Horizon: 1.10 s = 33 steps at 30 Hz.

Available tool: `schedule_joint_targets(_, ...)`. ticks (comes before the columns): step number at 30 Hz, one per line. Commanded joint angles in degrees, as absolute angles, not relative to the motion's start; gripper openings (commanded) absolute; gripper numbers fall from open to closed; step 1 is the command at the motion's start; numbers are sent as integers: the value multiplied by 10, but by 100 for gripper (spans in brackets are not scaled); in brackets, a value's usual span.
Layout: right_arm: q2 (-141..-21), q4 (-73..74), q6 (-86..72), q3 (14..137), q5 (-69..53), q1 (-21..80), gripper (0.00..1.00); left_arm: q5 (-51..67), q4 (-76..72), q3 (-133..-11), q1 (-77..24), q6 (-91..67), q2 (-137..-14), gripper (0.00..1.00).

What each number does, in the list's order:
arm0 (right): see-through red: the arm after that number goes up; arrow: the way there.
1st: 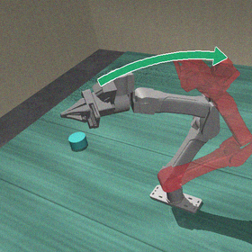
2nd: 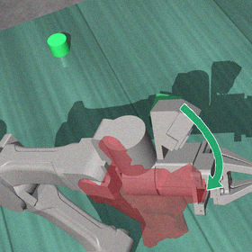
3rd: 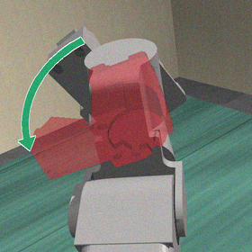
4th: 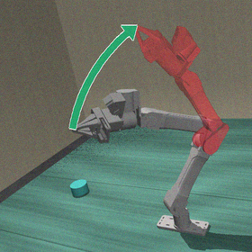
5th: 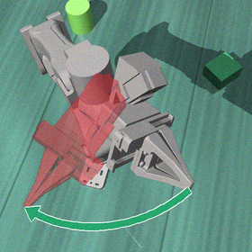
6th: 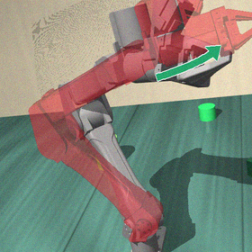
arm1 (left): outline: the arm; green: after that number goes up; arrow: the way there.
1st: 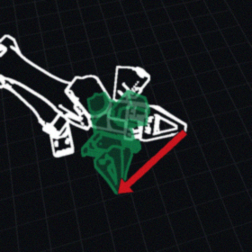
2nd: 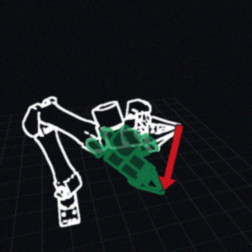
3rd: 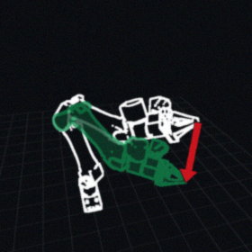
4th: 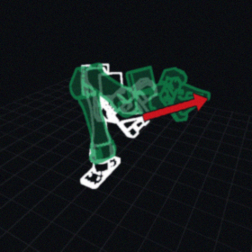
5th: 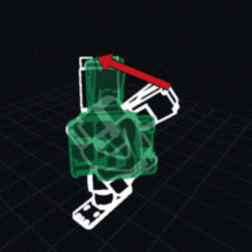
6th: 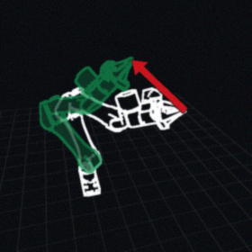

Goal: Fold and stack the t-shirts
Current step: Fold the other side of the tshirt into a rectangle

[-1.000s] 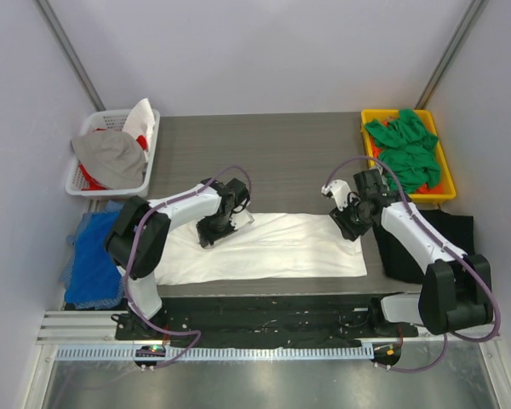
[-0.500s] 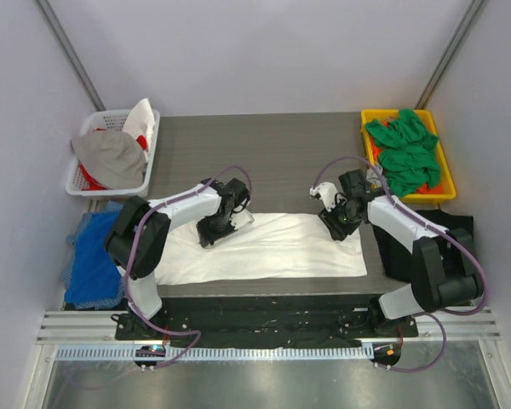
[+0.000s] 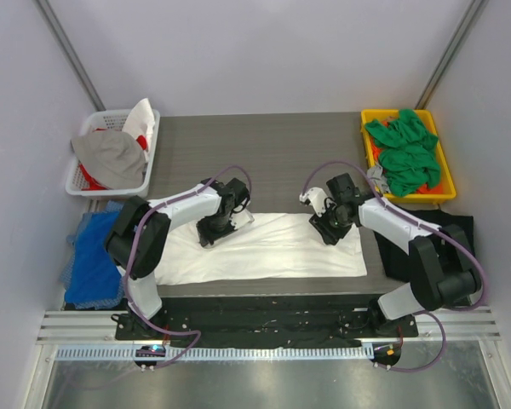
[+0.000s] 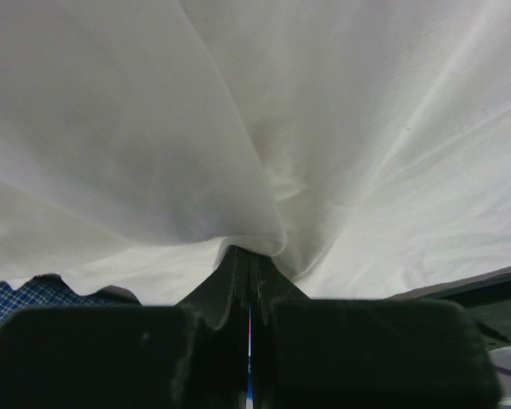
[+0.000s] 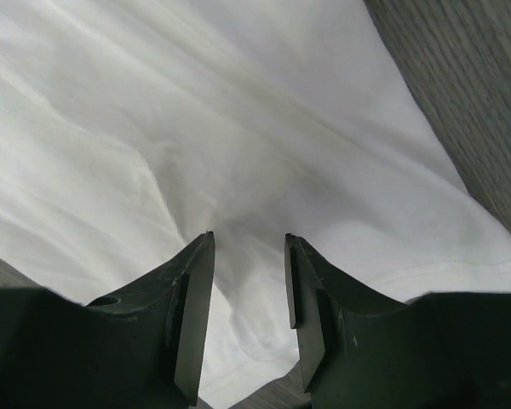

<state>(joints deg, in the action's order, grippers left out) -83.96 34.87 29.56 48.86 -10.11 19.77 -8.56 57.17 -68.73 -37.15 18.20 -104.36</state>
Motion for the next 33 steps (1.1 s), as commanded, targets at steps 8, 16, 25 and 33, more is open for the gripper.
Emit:
schedule_joint_targets(8, -854, 333, 295, 466, -91, 200, 45, -91, 559, -678, -375, 185, -1039, 0)
schedule_joint_targets(16, -871, 326, 300, 463, -85, 200, 45, -89, 550, -678, -375, 184, -1034, 0)
schedule_joint_targets(25, -882, 323, 301, 466, -85, 200, 45, -94, 570, -671, -375, 182, -1010, 0)
schedule_joint_targets(33, -882, 325, 301, 464, -84, 200, 45, -112, 604, -661, -375, 177, -975, 0)
